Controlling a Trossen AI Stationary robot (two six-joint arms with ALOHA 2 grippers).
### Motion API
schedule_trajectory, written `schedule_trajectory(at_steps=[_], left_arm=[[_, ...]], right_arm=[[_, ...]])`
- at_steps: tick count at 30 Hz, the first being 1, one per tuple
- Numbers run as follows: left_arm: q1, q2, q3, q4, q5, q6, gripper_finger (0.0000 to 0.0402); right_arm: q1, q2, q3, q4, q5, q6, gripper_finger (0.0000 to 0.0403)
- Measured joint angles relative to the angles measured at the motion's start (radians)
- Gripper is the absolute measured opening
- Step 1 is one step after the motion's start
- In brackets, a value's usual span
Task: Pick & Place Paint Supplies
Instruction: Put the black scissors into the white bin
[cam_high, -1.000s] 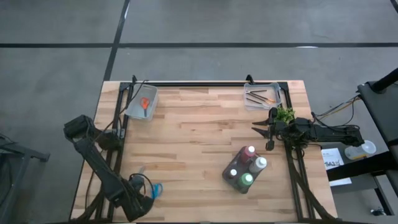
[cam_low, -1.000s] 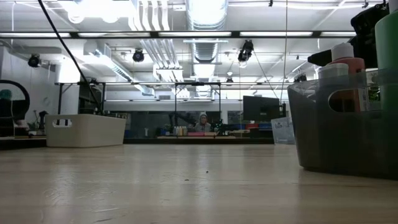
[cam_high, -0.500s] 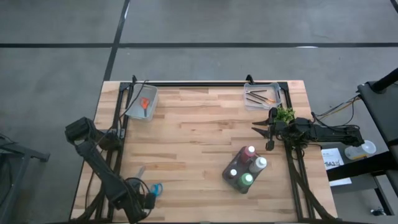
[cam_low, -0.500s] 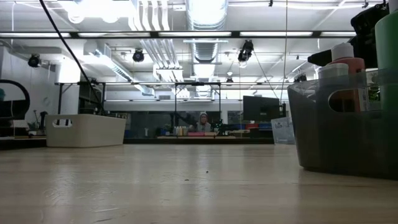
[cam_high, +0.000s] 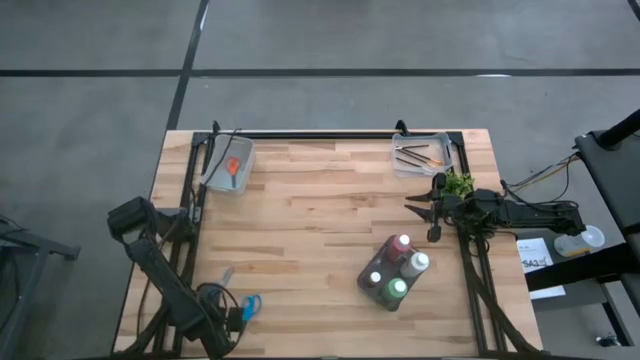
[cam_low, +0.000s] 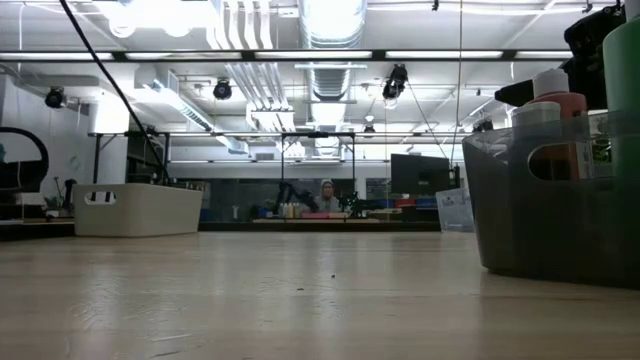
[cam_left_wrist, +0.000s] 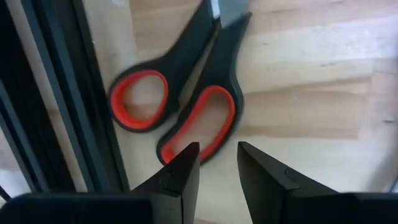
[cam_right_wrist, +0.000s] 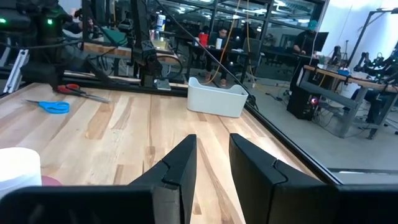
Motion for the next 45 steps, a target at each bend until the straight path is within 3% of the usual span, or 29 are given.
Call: schedule_trajectory(at_steps=[18,28,45], left_arm=[[0.005,0.064,0.000,0.037,-0.003,0.006,0.0111],[0.011,0.063,0.001,0.046,-0.023,0.015,0.0014],[0.024,0.057,0.002,0.057,-0.042,0.016,0.0027]], right_arm=[[0.000,0.000,0.000,0.000,0.000,0.000,0.0090],[0.000,0.000,0.000,0.000,0.000,0.000,0.0090],[0.000,0.000,0.000,0.000,0.000,0.000,0.0090]])
